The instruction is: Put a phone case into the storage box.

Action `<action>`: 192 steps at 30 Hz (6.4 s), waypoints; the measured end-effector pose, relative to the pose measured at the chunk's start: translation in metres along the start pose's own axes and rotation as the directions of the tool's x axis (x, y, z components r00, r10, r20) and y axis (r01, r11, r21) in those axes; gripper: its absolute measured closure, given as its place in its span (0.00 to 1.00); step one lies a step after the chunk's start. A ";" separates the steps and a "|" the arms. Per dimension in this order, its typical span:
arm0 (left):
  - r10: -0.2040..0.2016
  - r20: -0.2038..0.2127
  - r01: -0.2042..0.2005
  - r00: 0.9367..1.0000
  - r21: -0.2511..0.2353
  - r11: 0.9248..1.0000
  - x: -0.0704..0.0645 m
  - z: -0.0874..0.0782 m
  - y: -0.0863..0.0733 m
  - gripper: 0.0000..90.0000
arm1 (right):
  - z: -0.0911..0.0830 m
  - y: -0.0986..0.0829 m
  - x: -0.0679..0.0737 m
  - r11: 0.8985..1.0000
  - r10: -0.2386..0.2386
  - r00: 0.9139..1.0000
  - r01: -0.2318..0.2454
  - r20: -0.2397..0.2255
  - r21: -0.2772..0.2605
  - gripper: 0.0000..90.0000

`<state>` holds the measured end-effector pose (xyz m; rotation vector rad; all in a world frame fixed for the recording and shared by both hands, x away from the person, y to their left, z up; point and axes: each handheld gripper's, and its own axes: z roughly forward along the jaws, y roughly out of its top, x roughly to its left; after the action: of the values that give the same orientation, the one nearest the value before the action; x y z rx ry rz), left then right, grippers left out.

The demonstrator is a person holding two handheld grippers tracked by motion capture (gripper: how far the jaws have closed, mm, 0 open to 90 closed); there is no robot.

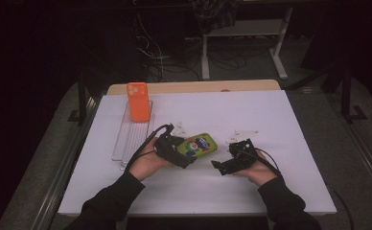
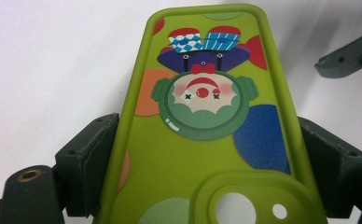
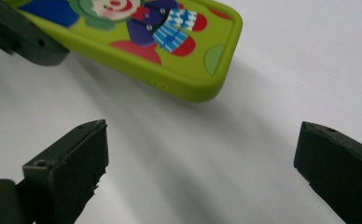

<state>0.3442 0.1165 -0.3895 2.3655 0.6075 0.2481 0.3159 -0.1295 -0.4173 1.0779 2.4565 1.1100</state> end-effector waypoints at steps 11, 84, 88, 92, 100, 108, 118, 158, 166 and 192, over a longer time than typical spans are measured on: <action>0.002 0.004 -0.002 1.000 -0.007 1.000 0.000 0.000 0.000 0.17 | 0.005 -0.002 0.004 0.992 -0.129 0.989 0.128 0.067 0.011 0.02; -0.025 0.062 0.026 0.998 -0.016 1.000 0.000 0.000 0.000 0.17 | 0.035 -0.012 0.075 0.392 -0.837 0.232 0.886 0.496 0.246 0.61; -0.017 0.060 0.017 0.998 -0.009 1.000 0.001 -0.001 0.001 0.17 | 0.034 -0.012 0.077 0.399 -0.838 0.237 0.880 0.491 0.256 0.71; -0.021 0.060 0.022 0.998 -0.013 1.000 0.001 -0.001 0.000 0.17 | 0.033 -0.013 0.078 0.409 -0.832 0.249 0.879 0.495 0.245 0.81; -0.016 0.056 0.017 0.998 -0.005 1.000 0.002 -0.001 0.000 0.17 | 0.035 -0.013 0.079 0.391 -0.833 0.215 0.880 0.510 0.268 0.83; 0.005 0.048 -0.002 0.999 -0.051 0.999 0.001 -0.003 -0.001 0.15 | 0.033 -0.012 0.079 0.399 -0.819 0.212 0.878 0.533 0.264 0.84; -0.003 0.080 0.009 0.997 -0.080 0.997 0.012 -0.020 -0.004 0.01 | 0.030 -0.010 0.070 0.444 -0.807 0.250 0.854 0.534 0.270 0.84; -0.038 0.033 0.042 0.999 -0.124 0.991 0.019 -0.022 -0.008 0.00 | 0.000 0.011 0.000 0.985 -0.054 0.991 0.073 0.121 -0.158 0.84; -0.096 0.046 0.103 0.994 -0.207 0.973 0.025 -0.026 -0.002 0.00 | -0.001 0.011 0.003 0.986 0.043 0.995 -0.029 0.087 -0.166 0.84; -0.176 0.122 0.210 0.977 -0.367 0.906 0.030 -0.019 0.027 0.00 | 0.003 0.021 0.031 0.978 0.027 1.000 -0.025 0.006 -0.207 0.84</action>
<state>0.3743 0.1240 -0.3565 1.9186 0.6805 0.1564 0.3071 -0.0969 -0.4010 1.0505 2.2652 1.3312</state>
